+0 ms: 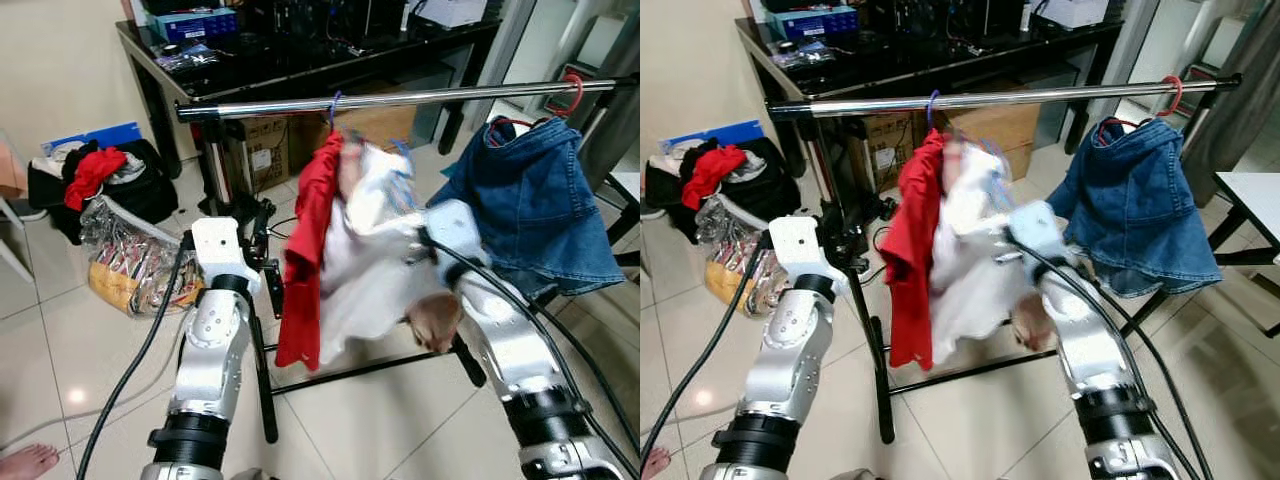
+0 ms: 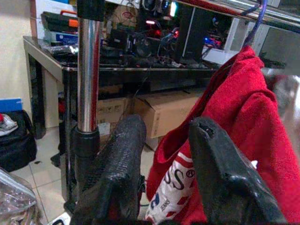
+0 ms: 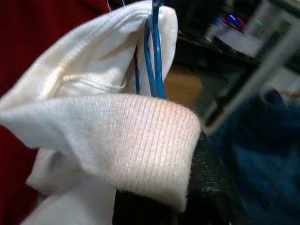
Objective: Hang hanger
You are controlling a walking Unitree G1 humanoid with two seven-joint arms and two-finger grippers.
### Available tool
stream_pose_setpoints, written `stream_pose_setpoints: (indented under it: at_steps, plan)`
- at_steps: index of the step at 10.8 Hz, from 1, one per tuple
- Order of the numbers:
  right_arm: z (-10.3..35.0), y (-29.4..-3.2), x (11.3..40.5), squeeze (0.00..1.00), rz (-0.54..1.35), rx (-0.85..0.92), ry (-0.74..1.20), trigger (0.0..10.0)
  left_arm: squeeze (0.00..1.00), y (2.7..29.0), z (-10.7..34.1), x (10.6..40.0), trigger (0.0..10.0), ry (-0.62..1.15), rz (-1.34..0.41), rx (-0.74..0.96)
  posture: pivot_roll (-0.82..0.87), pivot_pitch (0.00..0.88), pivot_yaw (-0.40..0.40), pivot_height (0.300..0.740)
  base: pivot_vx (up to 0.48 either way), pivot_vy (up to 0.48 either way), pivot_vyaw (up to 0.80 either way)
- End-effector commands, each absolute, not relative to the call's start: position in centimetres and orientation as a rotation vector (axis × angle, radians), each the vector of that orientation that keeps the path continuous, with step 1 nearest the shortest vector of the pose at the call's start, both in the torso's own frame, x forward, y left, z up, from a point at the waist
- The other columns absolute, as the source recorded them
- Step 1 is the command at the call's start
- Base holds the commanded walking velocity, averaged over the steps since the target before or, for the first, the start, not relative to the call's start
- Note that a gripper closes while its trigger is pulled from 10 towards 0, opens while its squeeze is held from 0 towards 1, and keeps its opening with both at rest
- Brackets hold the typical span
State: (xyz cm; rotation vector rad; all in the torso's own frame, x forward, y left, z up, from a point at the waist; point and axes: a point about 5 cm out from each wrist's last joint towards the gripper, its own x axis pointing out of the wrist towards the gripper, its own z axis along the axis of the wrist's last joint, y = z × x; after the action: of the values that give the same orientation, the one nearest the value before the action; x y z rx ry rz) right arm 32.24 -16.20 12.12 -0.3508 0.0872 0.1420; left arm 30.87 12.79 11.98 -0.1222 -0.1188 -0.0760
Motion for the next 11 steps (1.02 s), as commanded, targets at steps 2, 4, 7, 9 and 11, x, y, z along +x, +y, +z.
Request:
stream_pose_setpoints:
  at_steps: [2,4,7,9,11]
  plan:
    - [11.8,-18.6,31.9,0.0,-0.014,-0.316,0.109,10.0,0.0,12.6,12.6,31.0,10.0,-0.14,-0.096,-0.113,0.01,0.0,0.002,0.723,0.0,0.0,0.0]
    - [11.9,-18.7,31.8,0.0,-0.03,-0.298,0.101,10.0,0.0,12.4,12.7,31.1,10.0,-0.141,-0.104,-0.118,0.01,0.0,0.006,0.723,0.0,0.0,0.0]
    - [12.1,-17.6,31.9,0.0,0.0,-0.281,0.078,10.0,0.0,12.5,12.7,31.0,10.0,-0.148,-0.104,-0.135,0.02,0.0,-0.001,0.723,0.0,0.0,0.0]
    - [12.0,-16.9,31.8,0.0,0.024,-0.273,0.074,10.0,0.0,12.6,12.6,31.0,10.0,-0.142,-0.096,-0.115,0.02,0.0,-0.003,0.723,0.0,0.0,0.0]
    - [12.0,-17.0,31.8,0.0,0.026,-0.273,0.075,10.0,0.0,12.5,12.7,31.0,10.0,-0.147,-0.096,-0.11,0.02,0.0,-0.002,0.723,0.171,0.0,0.0]
